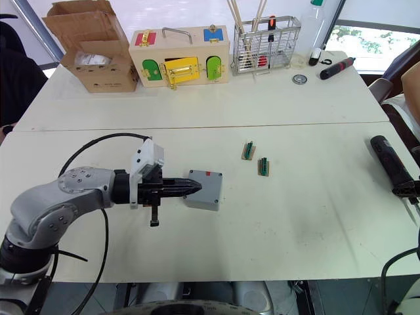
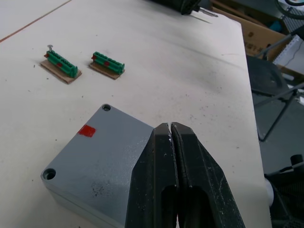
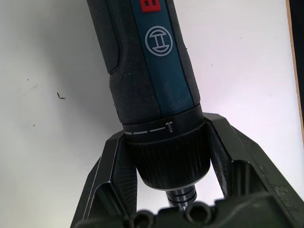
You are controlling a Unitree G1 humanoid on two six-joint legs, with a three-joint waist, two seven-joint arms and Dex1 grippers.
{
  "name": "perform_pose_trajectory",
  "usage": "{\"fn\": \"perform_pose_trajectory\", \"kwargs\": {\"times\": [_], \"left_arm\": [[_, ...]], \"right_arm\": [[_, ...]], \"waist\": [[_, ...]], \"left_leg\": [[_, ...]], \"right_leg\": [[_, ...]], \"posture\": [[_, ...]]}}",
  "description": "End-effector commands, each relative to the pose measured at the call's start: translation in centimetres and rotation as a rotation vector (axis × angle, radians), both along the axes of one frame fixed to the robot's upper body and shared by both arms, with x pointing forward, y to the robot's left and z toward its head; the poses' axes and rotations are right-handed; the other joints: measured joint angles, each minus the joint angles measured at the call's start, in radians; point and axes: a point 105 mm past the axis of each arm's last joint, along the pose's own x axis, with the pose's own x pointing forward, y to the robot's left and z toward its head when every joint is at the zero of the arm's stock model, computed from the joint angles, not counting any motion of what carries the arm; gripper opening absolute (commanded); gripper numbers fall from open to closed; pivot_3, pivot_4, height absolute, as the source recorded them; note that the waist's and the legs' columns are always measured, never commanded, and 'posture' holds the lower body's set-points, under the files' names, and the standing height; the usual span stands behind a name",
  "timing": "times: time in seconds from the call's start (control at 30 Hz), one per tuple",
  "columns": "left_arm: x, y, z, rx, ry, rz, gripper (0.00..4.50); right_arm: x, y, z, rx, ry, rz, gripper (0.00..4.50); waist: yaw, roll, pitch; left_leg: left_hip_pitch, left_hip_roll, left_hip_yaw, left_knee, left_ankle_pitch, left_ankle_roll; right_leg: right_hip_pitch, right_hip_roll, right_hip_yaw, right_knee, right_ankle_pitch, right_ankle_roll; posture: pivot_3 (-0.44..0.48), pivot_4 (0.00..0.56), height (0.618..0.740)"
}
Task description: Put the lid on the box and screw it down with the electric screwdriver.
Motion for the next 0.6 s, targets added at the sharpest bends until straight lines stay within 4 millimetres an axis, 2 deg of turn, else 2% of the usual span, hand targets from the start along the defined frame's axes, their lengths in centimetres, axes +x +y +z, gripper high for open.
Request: {"fn": "perform_pose_trajectory", "kwargs": {"times": [0.03,0.13,0.23,0.37,0.5,0.6], "left_arm": [[0.1,-0.2,0.5,-0.008,-0.040,-0.014,0.00],[0.2,-0.1,0.4,-0.006,-0.037,-0.015,0.00],[0.3,0.1,0.2,-0.001,-0.037,-0.014,0.00],[0.8,0.1,0.2,0.002,-0.049,-0.023,0.00],[1.4,0.0,0.3,0.006,-0.068,-0.033,0.00],[1.8,-0.1,0.3,0.004,-0.079,-0.038,0.00]], "right_arm": [[1.0,0.3,1.7,0.006,-0.065,0.009,1.73],[2.0,0.6,3.4,0.020,-0.132,-0.008,1.73],[3.3,2.9,6.5,0.129,-0.187,0.063,1.73],[2.8,7.3,8.7,0.256,-0.159,0.180,1.73],[0.0,12.7,7.8,0.359,-0.077,0.218,1.73],[-1.6,14.7,5.7,0.387,-0.080,0.257,1.73]], "waist": [[-0.002,0.000,0.000],[-0.004,0.000,0.000],[-0.006,0.005,0.000],[0.003,0.007,0.001],[0.029,0.007,0.001],[0.035,0.006,0.001]], "left_leg": [[0.000,0.000,0.000,0.000,0.000,0.000],[0.000,0.000,0.000,0.000,0.000,0.000],[0.000,0.000,0.002,-0.001,0.000,0.000],[-0.001,0.000,0.002,-0.002,0.000,0.000],[-0.003,0.000,-0.002,-0.001,-0.002,0.003],[-0.004,0.000,-0.002,0.001,-0.002,0.004]], "right_leg": [[0.000,0.000,0.000,0.000,0.000,0.000],[-0.001,0.000,0.001,0.001,0.000,0.000],[-0.003,0.000,0.002,0.002,0.000,0.000],[-0.005,0.001,0.003,0.004,0.000,0.000],[-0.006,0.001,0.000,0.005,0.000,0.000],[-0.005,0.000,0.000,0.005,0.000,0.000]], "posture": [[0.000,0.150,0.740],[0.000,0.150,0.740],[0.000,0.150,0.740],[0.000,0.150,0.740],[0.000,0.150,0.740],[0.000,0.150,0.740]]}}
